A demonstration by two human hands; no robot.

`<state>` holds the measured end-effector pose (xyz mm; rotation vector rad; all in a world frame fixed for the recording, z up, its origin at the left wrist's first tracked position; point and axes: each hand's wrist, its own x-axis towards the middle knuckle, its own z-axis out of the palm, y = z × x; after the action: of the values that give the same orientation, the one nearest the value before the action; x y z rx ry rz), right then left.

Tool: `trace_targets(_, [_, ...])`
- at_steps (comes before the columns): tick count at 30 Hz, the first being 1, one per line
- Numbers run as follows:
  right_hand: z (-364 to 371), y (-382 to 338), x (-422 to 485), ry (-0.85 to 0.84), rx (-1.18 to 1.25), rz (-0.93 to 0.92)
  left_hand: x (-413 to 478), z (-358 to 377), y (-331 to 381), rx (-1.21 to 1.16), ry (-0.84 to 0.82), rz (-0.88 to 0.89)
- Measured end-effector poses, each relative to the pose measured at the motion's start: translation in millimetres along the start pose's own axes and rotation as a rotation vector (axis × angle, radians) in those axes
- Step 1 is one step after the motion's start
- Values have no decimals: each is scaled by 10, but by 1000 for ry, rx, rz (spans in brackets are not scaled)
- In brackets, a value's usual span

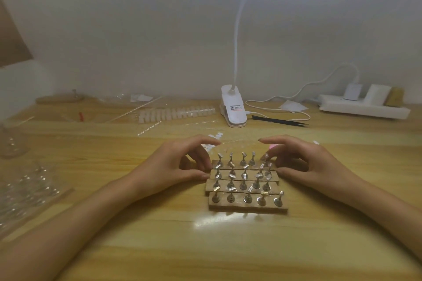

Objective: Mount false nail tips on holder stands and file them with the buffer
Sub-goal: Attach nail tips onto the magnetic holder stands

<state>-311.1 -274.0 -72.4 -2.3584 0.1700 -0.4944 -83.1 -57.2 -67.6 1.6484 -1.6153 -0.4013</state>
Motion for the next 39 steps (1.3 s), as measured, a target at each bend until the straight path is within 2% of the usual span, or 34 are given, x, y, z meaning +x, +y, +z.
trace_targets(6, [-196, 0, 41, -119, 85, 47, -26, -171, 21, -55, -115, -40])
trace_targets(10, [-463, -111, -5, -357, 221, 117, -56, -117, 41, -33, -162, 19])
trace_targets(12, [-528, -164, -58, -482, 211, 148, -58, -102, 19, -18, -159, 34])
trace_targets(14, [-472, -198, -125, -529, 177, 145, -59, -92, 3, -27, -144, 47])
trace_targets(28, [97, -373, -420, -27, -13, 54, -73, -64, -10, 29, -168, 65])
trace_targets(39, [32, -406, -467, 10, -64, 94, -75, -75, -25, 38, -193, 65])
